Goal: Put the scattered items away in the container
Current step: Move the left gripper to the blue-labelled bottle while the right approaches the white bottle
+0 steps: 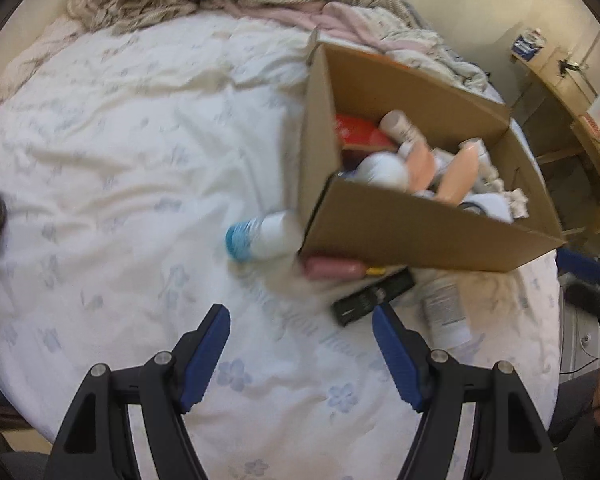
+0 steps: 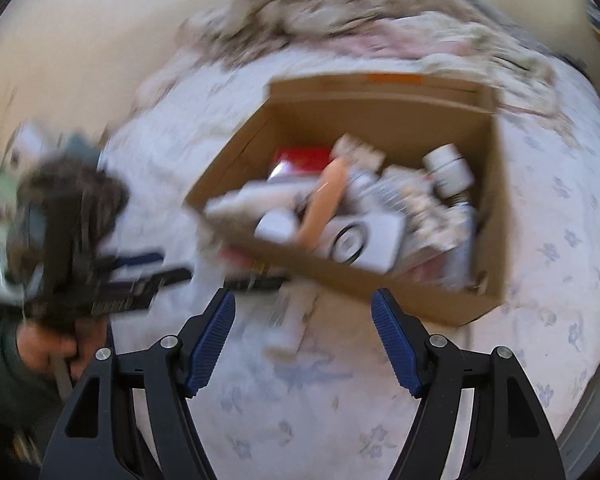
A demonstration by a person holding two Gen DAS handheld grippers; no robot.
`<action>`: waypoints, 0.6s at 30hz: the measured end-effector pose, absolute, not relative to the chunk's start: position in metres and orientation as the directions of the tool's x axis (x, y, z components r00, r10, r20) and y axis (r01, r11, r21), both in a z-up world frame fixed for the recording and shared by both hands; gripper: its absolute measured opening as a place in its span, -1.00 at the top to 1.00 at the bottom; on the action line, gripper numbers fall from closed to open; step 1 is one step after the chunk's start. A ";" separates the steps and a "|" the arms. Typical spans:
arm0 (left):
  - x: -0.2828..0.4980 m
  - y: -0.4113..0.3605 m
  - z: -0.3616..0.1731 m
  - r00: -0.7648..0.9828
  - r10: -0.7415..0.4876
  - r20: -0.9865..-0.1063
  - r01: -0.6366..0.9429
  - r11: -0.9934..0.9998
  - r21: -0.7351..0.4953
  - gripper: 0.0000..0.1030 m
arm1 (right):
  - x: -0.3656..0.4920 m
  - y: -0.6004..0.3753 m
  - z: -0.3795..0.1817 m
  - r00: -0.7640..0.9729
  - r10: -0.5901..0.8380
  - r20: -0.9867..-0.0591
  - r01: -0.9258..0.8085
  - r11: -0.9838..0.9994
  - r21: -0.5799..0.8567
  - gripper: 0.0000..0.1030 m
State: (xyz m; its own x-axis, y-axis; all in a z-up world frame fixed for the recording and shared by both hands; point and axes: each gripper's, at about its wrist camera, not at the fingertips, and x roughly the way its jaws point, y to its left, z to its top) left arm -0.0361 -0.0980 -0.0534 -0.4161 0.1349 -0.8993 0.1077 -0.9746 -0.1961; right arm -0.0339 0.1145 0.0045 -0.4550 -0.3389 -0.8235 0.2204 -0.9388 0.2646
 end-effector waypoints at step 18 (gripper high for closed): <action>-0.039 -0.111 -0.066 -0.403 0.160 -0.901 0.179 -0.952 -0.249 -0.44 | -0.077 0.049 -0.105 -0.232 -0.102 -0.967 0.213 -0.976 0.052 -0.45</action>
